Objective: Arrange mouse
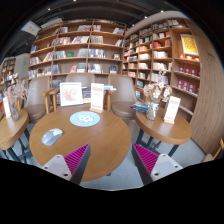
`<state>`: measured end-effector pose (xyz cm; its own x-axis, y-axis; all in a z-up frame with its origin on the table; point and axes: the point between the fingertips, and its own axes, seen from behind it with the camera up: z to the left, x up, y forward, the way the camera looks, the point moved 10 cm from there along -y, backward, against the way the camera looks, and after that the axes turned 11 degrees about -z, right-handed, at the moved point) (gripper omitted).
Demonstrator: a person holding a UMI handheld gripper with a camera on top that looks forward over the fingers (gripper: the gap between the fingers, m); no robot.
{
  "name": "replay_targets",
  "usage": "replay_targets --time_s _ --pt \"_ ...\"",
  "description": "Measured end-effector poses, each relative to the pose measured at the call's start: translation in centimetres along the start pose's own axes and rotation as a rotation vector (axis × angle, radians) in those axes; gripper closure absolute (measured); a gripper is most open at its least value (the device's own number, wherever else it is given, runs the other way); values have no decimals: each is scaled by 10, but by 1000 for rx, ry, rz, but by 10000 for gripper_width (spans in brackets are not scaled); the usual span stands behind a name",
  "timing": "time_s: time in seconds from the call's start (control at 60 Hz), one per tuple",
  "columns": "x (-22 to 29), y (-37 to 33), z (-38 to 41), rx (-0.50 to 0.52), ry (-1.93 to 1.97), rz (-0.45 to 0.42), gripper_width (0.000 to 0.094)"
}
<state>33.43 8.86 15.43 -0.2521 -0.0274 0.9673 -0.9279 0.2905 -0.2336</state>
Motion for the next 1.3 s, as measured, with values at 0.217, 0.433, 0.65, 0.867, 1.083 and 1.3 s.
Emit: replay_targets --time_s 0.217,0.433,0.65,0.867,1.083,1.3 --pt "-2 4 10 18 2 -2 77" --pt "-2 1 54 91 -4 2 82" --pt "-9 -10 117 203 -20 9 81" --pt "-20 -28 189 360 -37 29 81" --pt "-32 -16 225 389 -26 51 84" --pt "-38 24 246 381 -5 78 81"
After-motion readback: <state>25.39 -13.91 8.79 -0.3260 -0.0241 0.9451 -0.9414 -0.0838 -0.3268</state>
